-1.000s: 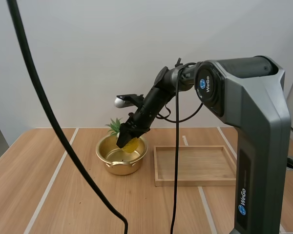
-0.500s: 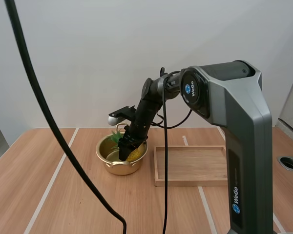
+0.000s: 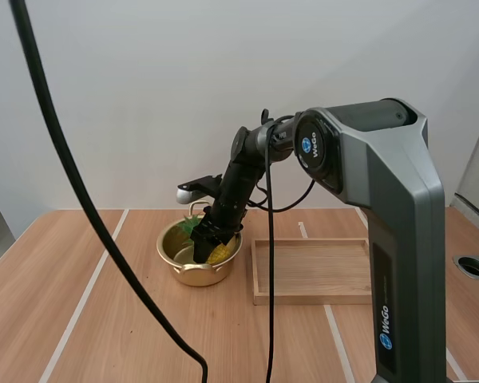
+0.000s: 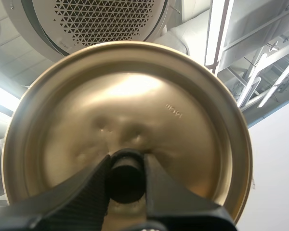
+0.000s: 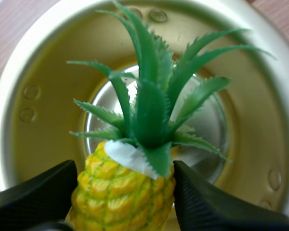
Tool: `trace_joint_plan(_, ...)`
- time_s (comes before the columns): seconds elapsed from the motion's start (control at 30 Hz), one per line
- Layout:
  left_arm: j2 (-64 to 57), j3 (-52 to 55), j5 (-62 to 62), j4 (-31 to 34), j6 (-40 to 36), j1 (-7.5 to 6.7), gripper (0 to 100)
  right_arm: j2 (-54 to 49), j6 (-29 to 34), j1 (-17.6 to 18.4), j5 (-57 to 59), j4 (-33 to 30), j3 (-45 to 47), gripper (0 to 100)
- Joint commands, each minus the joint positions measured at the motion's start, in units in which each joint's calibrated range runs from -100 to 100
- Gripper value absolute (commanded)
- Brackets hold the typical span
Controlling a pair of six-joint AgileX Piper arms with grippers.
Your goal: Open the pot, put the pineapple inside, and close it
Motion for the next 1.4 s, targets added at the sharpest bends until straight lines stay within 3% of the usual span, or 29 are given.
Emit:
trace_joint_plan(0.0, 0.3, 0.0, 0.0, 0.1, -0.2, -0.11, 0, -0.5, -0.6, 0.0, 1.3, -0.4, -0.3, 91)
trace_joint_plan(0.33, 1.1, 0.0, 0.0, 0.1, -0.2, -0.11, 0, -9.4, -1.4, 0.0, -3.1, -1.2, -0.3, 92)
trace_joint_plan(0.43, 1.1, 0.0, 0.0, 0.1, -0.2, -0.11, 0, -12.2, -1.4, 0.0, -3.2, -0.8, -0.3, 100)
trace_joint_plan(0.77, 0.9, 0.0, 0.2, 0.1, -0.2, -0.11, 0, -13.5, -2.1, -0.1, -3.2, -1.0, -0.3, 100)
trace_joint_plan(0.93, 0.9, 0.0, 1.7, 0.1, -0.2, -0.11, 0, -15.7, -1.8, -0.1, -6.9, -6.3, -0.3, 100)
trace_joint_plan(1.07, 1.0, 0.0, 4.8, 0.4, -0.2, -0.11, 0, -18.7, 2.8, -1.0, -13.6, -12.9, -0.3, 100)
trace_joint_plan(1.17, 1.1, 0.0, 8.1, 0.4, -0.3, -0.11, 0, -20.7, 5.5, -2.3, -15.8, -14.3, -0.3, 100)
trace_joint_plan(1.27, 1.4, 2.7, 13.2, 1.0, -1.7, -0.11, 0, -24.1, 8.6, -4.9, -15.8, -13.7, -0.3, 50)
trace_joint_plan(1.3, 1.4, 4.1, 13.2, 1.2, -2.4, 0.05, 0, -25.3, 10.2, -5.7, -15.8, -13.6, -0.3, 25)
trace_joint_plan(1.33, 1.3, 5.2, 13.2, 1.6, -3.4, 0.48, 0, -26.2, 11.7, -6.5, -15.8, -13.5, -0.3, 7)
trace_joint_plan(1.37, 1.1, 6.7, 13.2, 1.7, -4.4, 0.95, 0, -27.4, 12.9, -7.3, -15.8, -13.3, -0.3, 0)
